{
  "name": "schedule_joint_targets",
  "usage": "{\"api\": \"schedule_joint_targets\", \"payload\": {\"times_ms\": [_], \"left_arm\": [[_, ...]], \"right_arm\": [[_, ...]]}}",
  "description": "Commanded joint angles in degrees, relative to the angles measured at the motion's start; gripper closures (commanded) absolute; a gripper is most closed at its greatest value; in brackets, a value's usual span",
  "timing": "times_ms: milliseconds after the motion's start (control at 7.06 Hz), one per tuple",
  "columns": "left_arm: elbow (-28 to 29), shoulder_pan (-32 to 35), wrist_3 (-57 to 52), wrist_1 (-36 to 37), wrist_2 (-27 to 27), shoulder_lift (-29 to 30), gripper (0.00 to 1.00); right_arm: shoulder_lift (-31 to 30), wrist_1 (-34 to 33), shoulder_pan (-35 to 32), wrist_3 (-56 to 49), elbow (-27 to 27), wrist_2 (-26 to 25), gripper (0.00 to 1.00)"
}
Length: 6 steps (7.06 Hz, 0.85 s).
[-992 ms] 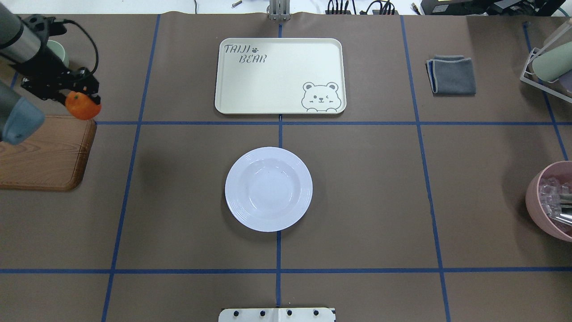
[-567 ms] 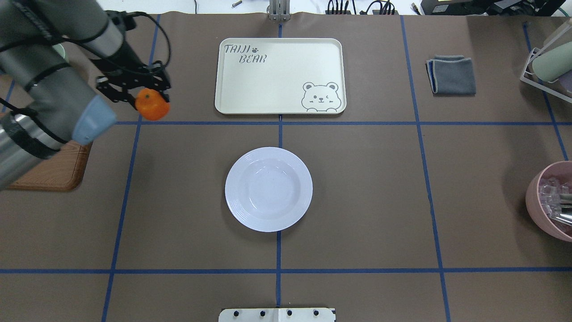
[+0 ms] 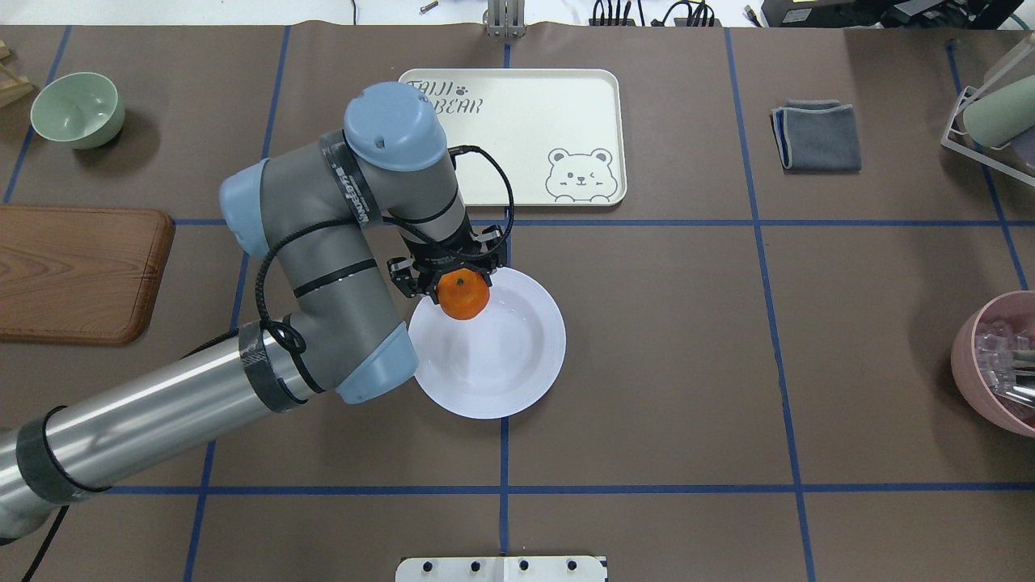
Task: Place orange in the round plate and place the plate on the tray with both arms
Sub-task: 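Carry the orange with the left gripper onto the white plate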
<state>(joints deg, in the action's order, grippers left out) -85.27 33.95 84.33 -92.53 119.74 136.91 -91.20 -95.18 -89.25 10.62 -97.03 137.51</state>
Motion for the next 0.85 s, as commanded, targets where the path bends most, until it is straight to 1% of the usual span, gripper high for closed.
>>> {"api": "schedule_joint_targets", "payload": {"times_ms": [0, 425, 567, 709], "left_arm": [[3.0, -2.7, 1.7, -3.5, -1.7, 0.2, 1.0], [3.0, -4.8, 1.6, -3.5, -1.8, -0.2, 1.0], [2.9, -4.9, 1.6, -3.4, -1.8, -0.2, 0.29], [1.9, -4.8, 1.7, -3.3, -2.4, -0.2, 0.01]], "right_arm": [[0.1, 0.0, 0.1, 0.0, -0.1, 0.0, 0.0], [0.1, 0.0, 0.2, 0.0, -0.1, 0.9, 0.0], [0.1, 0.1, 0.2, -0.1, -0.3, 1.4, 0.0], [0.1, 0.1, 0.5, -0.1, -1.3, 1.4, 0.0]]}}
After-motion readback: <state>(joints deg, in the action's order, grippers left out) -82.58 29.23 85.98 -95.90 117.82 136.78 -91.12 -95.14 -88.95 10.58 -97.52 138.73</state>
